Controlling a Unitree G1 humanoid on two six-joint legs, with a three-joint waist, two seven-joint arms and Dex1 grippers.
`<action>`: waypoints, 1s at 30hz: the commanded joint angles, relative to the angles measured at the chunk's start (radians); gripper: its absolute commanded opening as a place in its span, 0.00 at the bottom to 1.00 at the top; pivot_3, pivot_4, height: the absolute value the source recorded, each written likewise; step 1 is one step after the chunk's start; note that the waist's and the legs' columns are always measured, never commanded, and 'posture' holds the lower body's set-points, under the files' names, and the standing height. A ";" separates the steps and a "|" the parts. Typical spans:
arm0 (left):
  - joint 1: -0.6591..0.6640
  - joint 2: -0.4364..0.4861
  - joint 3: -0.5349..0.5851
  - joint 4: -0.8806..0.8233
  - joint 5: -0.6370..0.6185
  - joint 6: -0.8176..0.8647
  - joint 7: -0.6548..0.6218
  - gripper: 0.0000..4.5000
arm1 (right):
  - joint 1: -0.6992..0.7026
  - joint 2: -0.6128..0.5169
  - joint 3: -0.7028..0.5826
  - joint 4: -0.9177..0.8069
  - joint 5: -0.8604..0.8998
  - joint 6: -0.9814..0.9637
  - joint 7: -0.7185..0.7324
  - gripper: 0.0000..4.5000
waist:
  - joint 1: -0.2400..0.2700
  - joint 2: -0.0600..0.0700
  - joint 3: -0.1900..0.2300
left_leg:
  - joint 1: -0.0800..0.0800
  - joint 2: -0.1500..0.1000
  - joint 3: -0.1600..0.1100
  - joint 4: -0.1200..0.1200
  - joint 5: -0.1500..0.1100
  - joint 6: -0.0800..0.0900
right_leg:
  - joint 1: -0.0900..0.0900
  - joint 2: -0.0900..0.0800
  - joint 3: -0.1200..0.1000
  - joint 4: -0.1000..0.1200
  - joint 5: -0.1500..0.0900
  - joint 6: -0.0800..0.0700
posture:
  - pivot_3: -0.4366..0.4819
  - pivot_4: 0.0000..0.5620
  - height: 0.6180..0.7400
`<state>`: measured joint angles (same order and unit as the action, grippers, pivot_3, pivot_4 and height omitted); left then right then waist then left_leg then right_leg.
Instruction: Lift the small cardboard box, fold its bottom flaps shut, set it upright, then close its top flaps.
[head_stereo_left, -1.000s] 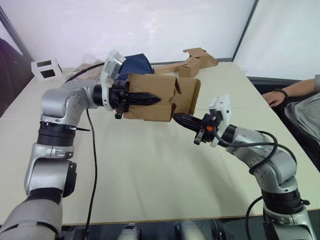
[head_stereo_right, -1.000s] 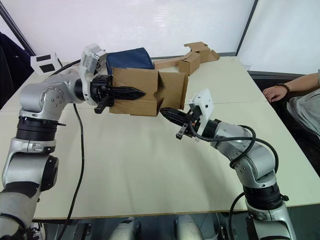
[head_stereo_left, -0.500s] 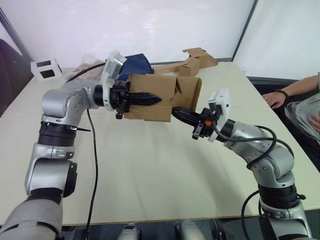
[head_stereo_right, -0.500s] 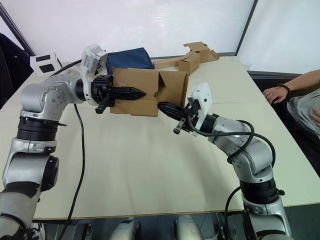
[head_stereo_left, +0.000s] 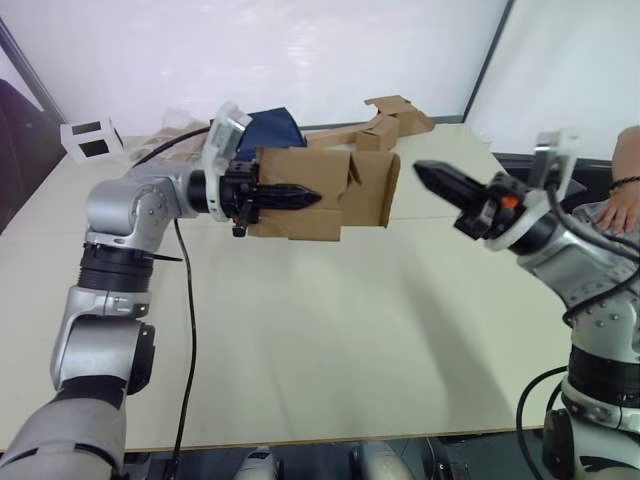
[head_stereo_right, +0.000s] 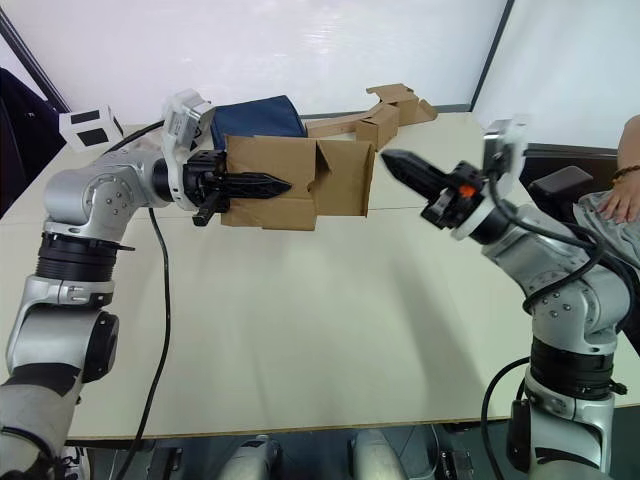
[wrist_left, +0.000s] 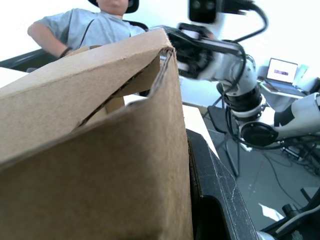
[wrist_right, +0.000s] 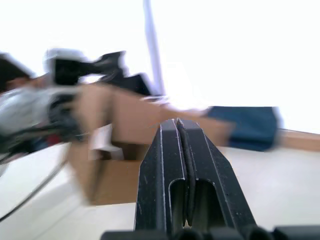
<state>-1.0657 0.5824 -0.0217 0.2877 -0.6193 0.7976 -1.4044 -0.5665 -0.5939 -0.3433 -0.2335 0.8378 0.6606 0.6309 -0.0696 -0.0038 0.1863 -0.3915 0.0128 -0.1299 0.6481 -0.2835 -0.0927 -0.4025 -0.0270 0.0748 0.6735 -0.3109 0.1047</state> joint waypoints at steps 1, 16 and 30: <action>-0.010 0.007 0.014 -0.035 -0.010 -0.009 -0.002 0.00 | -0.005 -0.011 0.024 0.098 -0.141 -0.125 -0.012 0.00 | 0.000 0.000 0.000 | 0.000 0.000 0.000 0.000 0.000 0.000 | 0.000 0.000 0.000 0.000 0.000 0.000 | 0.48 0.27 1.00; -0.006 0.016 0.025 -0.053 -0.014 -0.002 0.024 0.00 | -0.056 0.143 0.160 0.132 -0.075 -0.091 0.124 0.00 | 0.001 0.000 0.000 | 0.000 0.000 0.001 0.000 0.003 -0.006 | -0.001 0.000 0.000 0.000 0.000 0.000 | 0.48 0.27 1.00; -0.013 0.010 0.026 -0.034 -0.013 -0.012 0.028 0.00 | 0.029 0.247 0.141 -0.032 0.158 0.023 0.059 0.00 | -0.002 0.000 0.000 | 0.000 0.000 0.000 0.000 0.003 -0.005 | -0.001 0.000 0.000 0.001 0.000 0.000 | 0.48 0.27 1.00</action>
<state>-1.0620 0.5877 -0.0188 0.2671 -0.6204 0.7981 -1.3730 -0.5391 -0.3636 -0.2054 -0.2246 0.9652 0.6918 0.6993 -0.0712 -0.0036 0.1864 -0.3915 0.0129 -0.1295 0.6480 -0.2808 -0.0976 -0.4031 -0.0270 0.0752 0.6744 -0.3109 0.1047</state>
